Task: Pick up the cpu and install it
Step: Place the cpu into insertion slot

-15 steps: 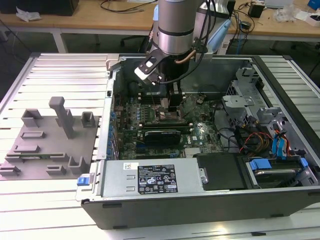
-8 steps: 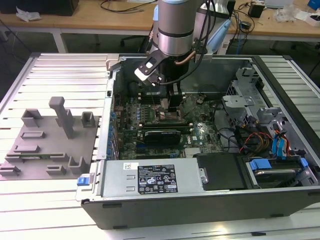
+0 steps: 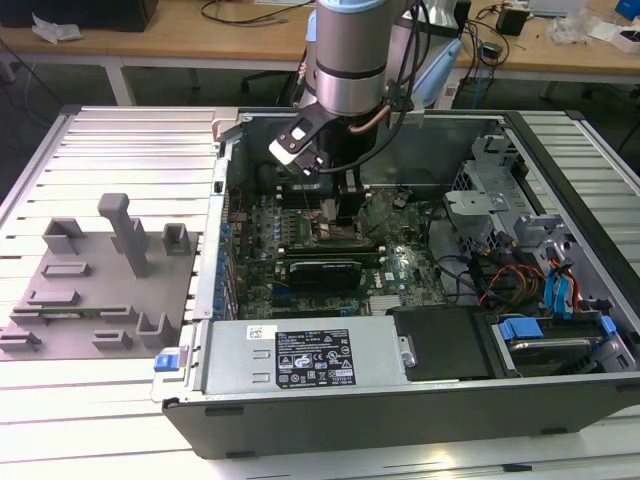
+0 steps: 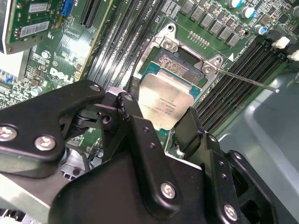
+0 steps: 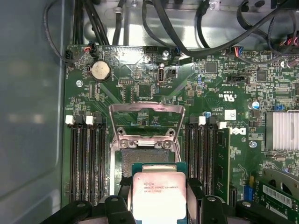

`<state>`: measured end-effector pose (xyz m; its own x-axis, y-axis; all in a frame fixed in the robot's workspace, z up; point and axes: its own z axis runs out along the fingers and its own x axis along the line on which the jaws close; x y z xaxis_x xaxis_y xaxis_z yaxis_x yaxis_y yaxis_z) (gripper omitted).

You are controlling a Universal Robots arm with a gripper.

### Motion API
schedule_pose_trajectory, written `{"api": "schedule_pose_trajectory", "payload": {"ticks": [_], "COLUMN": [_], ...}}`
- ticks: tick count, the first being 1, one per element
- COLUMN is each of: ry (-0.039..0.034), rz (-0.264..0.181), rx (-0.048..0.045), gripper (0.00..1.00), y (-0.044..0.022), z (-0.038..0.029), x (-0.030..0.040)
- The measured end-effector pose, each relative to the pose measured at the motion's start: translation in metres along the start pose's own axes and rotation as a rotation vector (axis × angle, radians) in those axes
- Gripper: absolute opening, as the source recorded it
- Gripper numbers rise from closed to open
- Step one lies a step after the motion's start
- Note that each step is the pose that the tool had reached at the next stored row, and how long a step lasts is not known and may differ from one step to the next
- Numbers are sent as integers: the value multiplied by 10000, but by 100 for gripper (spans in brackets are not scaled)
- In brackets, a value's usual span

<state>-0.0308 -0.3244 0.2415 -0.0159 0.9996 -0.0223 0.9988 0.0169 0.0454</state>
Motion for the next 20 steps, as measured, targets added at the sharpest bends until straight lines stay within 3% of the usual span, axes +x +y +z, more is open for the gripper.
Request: {"api": "schedule_pose_trajectory", "payload": {"ticks": [6,11,14,20], "ry": [16,78,91,101], "rz": [1,-180,-277,-280], "rx": [0,-5,8,15], "gripper": [55,55,55,55], "y": [-4,-6,-9,-10], "z": [42,84,161,191], "x": [1,2,4,7]}}
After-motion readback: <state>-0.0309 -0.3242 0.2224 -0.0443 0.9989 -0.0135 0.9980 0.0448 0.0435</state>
